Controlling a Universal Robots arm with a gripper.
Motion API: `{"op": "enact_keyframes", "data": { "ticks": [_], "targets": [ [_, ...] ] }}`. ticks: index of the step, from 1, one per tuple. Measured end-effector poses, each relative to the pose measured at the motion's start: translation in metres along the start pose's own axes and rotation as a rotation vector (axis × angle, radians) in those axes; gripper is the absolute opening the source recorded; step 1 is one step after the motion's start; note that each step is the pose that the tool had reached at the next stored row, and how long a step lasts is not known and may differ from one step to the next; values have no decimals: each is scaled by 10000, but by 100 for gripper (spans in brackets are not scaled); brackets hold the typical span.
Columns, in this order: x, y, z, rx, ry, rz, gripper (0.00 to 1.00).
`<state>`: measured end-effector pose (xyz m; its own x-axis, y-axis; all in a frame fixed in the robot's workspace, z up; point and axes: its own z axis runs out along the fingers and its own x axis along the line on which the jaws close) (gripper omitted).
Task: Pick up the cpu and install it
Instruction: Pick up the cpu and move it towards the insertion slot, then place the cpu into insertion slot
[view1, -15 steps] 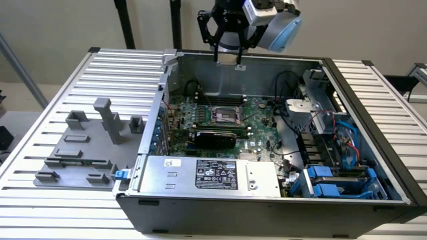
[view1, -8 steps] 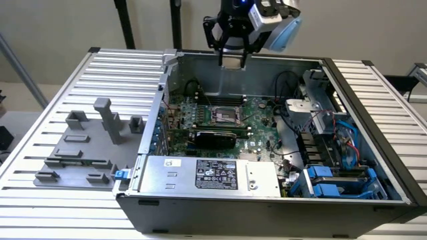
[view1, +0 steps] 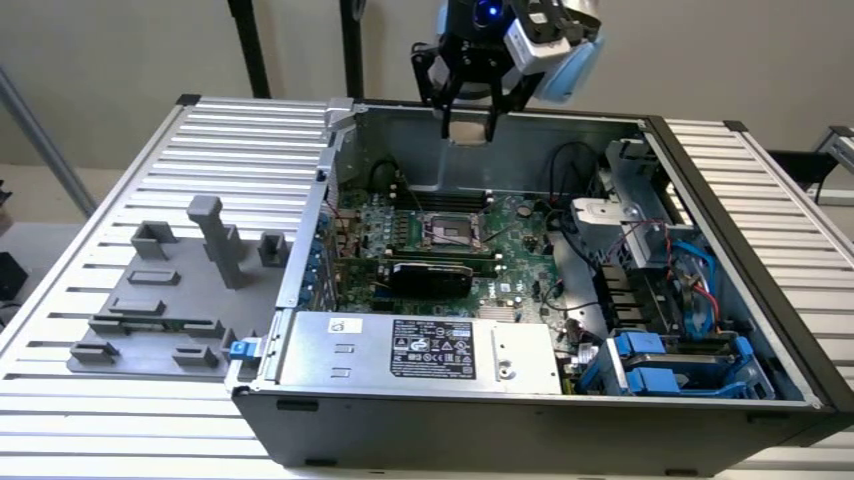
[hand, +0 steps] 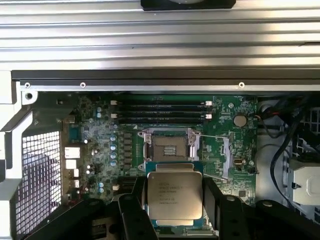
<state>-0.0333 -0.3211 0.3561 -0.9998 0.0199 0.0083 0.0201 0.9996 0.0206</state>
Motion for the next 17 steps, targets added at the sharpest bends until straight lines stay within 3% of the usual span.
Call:
{"op": "enact_keyframes", "data": {
  "ticks": [17],
  "targets": [
    [-18, 0, 27, -18, -6, -10, 55]
  ]
}}
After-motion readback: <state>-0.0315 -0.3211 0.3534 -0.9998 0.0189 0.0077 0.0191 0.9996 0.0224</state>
